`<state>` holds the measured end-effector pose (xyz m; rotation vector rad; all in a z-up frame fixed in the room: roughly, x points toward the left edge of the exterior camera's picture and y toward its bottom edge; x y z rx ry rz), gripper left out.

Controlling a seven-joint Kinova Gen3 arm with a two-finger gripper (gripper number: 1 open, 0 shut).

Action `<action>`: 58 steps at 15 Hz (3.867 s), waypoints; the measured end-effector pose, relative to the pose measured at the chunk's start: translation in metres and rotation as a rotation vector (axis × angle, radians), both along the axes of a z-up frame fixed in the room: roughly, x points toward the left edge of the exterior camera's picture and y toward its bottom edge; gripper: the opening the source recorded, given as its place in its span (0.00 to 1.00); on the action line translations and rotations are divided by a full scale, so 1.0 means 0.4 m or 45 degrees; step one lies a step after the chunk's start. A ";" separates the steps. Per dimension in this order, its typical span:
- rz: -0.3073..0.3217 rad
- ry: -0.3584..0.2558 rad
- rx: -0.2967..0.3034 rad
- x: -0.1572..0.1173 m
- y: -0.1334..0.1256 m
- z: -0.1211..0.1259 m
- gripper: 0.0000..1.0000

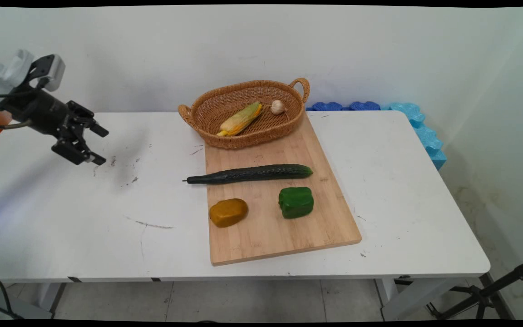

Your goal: Pick up the cucumber from the cutting board

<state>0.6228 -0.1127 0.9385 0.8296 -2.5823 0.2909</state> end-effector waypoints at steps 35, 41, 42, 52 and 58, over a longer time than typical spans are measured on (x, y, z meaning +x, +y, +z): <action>-0.019 -0.006 -0.104 -0.701 -0.279 -0.128 1.00; -0.065 -0.043 -0.087 -0.764 -0.317 -0.188 1.00; -0.073 -0.049 -0.085 -0.772 -0.322 -0.196 1.00; -0.126 -0.094 -0.072 -0.820 -0.357 -0.247 1.00; -0.135 -0.113 -0.066 -0.831 -0.367 -0.265 0.00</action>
